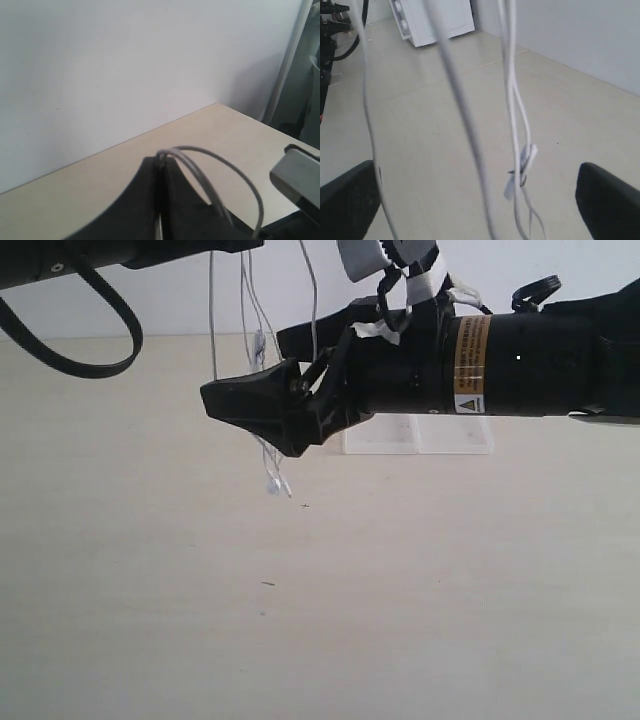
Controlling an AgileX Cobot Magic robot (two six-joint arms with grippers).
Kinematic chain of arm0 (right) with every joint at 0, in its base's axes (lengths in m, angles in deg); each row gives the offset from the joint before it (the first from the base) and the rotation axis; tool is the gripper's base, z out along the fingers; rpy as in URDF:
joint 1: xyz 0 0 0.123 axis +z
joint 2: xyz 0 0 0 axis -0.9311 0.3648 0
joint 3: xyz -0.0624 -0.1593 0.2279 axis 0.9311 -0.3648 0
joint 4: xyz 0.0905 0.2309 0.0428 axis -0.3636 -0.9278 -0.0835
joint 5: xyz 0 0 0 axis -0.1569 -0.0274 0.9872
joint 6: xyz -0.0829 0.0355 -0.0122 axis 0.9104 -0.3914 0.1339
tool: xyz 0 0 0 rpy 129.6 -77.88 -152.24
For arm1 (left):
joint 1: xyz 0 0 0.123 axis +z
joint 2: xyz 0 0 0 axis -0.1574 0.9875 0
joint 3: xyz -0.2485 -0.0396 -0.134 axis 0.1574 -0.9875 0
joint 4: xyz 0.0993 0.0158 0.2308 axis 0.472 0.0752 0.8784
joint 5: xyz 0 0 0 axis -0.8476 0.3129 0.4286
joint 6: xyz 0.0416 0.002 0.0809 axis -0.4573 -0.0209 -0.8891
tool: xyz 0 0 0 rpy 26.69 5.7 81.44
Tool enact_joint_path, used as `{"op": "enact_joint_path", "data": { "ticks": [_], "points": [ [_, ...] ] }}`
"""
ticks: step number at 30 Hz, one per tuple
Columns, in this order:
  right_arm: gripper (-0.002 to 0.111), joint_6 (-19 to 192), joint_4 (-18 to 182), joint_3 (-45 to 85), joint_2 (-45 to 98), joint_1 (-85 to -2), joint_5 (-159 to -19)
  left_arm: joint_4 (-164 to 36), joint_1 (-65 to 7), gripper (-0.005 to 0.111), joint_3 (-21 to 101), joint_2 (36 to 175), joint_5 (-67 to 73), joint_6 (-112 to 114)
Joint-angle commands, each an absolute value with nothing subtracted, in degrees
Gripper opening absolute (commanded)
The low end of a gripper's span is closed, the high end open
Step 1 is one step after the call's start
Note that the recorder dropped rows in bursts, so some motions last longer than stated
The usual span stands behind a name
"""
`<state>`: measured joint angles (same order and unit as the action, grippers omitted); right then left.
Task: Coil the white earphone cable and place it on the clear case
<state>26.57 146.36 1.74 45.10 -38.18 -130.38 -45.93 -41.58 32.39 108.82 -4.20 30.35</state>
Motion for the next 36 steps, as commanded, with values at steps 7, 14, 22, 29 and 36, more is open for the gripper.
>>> {"op": "enact_joint_path", "data": {
  "ticks": [7, 14, 22, 29, 36],
  "points": [
    [0.105, 27.5, 145.3, 3.9, 48.4, -38.0, -131.9, -46.4, -41.7, 0.0, 32.8, 108.2, -5.1, 31.1],
    [0.105, 27.2, 145.4, 3.9, 48.4, -38.0, -132.2, -46.4, -41.7, 0.0, 32.8, 108.2, -5.1, 31.1],
    [0.101, 24.4, 145.4, 3.9, 48.4, -38.0, -135.2, -46.4, -41.7, 0.0, 32.8, 108.2, -5.1, 31.1],
    [0.1, 24.5, 145.0, 3.9, 48.8, -38.0, -135.6, -46.4, -41.7, 0.0, 32.8, 108.2, -5.1, 31.1],
    [0.1, 24.6, 146.8, 3.9, 48.8, -38.0, -138.9, -46.4, -41.7, 0.0, 32.8, 108.2, -5.1, 31.1]
  ]
}}
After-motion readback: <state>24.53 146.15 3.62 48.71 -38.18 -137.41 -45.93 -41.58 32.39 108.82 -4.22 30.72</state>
